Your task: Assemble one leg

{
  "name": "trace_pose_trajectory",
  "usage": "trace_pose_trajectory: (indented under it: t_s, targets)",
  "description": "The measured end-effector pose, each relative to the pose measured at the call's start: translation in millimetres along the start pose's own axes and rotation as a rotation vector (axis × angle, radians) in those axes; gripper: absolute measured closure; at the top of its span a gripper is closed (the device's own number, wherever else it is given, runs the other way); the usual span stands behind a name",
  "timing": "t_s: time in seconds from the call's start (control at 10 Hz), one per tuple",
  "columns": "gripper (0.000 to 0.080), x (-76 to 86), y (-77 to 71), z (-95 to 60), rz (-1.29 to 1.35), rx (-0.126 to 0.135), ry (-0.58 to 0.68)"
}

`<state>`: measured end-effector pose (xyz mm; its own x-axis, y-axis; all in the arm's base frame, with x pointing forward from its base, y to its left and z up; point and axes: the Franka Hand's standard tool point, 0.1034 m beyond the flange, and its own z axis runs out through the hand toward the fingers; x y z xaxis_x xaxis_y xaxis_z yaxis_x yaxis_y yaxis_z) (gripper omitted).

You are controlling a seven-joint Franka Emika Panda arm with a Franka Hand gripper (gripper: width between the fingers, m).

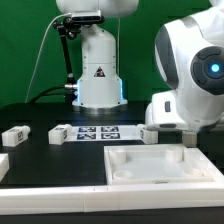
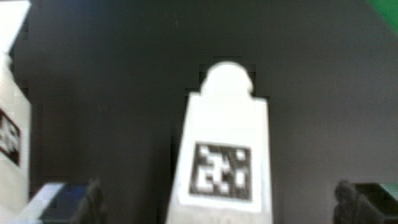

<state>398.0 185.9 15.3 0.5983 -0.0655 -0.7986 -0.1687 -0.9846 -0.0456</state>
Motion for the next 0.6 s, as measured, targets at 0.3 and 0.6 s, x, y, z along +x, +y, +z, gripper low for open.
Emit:
trace_pose_trajectory:
  t_s: [0.3, 0.6]
  targets:
    - [0.0151, -2.3, 1.2, 15.4, 0.027, -0.011, -0.014]
    - [0.0273, -3.6, -2.5, 18.2, 0.019, -0.020, -0.015]
